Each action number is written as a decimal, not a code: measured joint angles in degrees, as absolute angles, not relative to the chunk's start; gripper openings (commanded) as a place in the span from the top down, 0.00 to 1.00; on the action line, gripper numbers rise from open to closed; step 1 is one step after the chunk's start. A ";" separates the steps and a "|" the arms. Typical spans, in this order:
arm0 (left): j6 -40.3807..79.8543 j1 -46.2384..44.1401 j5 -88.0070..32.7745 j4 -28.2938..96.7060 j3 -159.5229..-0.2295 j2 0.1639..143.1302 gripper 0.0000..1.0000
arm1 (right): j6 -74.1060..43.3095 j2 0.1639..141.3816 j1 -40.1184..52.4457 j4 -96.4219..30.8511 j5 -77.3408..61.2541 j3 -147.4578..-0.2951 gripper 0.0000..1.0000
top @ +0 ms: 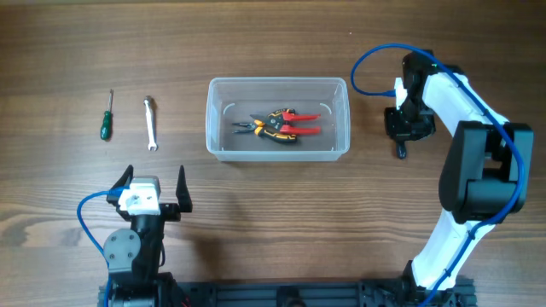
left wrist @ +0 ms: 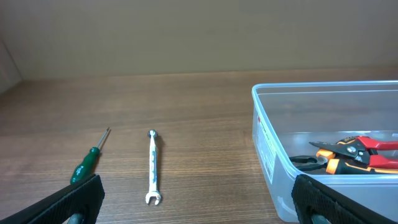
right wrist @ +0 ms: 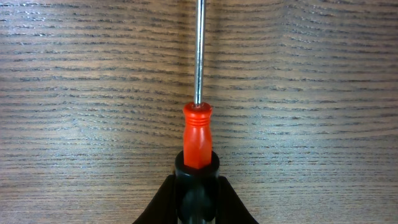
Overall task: Pack container
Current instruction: 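Lift the screwdriver and carry it over the container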
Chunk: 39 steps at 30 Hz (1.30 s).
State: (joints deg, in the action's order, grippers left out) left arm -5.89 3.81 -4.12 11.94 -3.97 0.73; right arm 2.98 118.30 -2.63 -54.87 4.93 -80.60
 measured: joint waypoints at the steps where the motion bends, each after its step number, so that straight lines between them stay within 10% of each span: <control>1: -5.89 3.81 -4.12 11.94 -3.97 0.73 0.00 | 2.96 118.30 -2.63 -54.92 4.95 -80.60 0.96; 19: -5.89 3.81 -4.12 11.94 -3.97 0.73 0.00 | 5.04 118.28 -0.93 -73.73 1.80 -107.18 0.96; 39: -5.89 3.81 -4.12 11.94 -3.97 0.73 0.00 | 30.11 111.63 26.94 -72.93 -4.16 -112.01 0.96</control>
